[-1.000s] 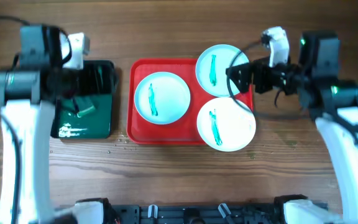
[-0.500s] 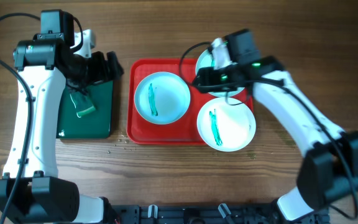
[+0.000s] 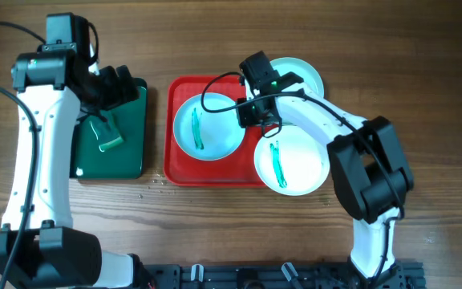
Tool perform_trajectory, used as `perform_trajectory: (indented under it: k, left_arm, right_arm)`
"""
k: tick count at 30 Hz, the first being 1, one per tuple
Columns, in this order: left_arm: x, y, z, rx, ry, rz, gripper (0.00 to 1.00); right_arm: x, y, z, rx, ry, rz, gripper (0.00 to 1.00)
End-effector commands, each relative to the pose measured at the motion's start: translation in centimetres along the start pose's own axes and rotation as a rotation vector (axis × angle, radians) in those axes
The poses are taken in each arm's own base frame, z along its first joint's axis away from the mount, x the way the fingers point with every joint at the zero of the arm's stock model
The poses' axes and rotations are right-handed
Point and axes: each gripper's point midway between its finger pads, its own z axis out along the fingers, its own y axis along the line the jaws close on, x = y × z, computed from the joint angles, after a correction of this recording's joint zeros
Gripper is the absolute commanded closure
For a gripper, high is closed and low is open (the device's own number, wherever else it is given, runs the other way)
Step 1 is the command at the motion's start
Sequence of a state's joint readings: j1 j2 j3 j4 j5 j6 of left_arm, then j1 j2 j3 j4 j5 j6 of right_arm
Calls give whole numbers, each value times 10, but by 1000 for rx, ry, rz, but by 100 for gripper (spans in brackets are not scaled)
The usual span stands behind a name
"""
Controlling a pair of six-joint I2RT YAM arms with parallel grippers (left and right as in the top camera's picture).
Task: Clean dirty plates on tray and stack at the side
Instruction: 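Reach left gripper to sponge on green tray, right gripper to left plate, then grasp the green sponge with the left gripper and lift it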
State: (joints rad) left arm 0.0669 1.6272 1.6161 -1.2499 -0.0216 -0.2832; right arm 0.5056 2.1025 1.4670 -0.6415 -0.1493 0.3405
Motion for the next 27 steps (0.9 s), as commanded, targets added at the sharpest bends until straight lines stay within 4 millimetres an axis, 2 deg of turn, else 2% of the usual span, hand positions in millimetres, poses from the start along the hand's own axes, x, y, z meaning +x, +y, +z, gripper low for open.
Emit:
perform_trajectory:
  k: [1, 6, 7, 11, 13, 16, 18, 21, 23, 25, 27]
  left_arm:
    - [-9, 10, -2, -20, -21, -41, 1]
    - [-9, 12, 10, -34, 11, -45, 4]
    - [-8, 12, 17, -43, 29, -45, 6]
    - [-6, 14, 40, -69, 90, -44, 9]
    - [-4, 14, 54, -81, 123, -43, 12]
    - [-1, 15, 77, -100, 174, -41, 25]
    - [0, 17, 91, -117, 198, -40, 28]
    - [-1, 31, 106, -203, 212, -29, 27]
    - [-2, 48, 113, -288, 214, -25, 24]
    - [-4, 59, 118, -313, 218, -40, 26]
    - [-8, 68, 123, -311, 214, -70, 33]
  right_arm:
    - [-11, 3, 3, 9, -32, 18, 75]
    - [-4, 3, 15, 12, -6, 80, 80]
    - [-3, 2, 15, 13, 1, 103, 83]
    - [5, 7, 17, 0, 24, 120, 86]
    - [5, 8, 18, 2, 24, 121, 94]
    - [5, 5, 18, 18, 19, 139, 96]
    - [4, 5, 18, 17, 18, 138, 96]
    - [4, 5, 18, 17, 18, 139, 96]
    - [4, 5, 17, 16, 17, 138, 96]
    - [3, 6, 18, 16, 15, 138, 96]
    - [3, 6, 18, 15, 15, 136, 96]
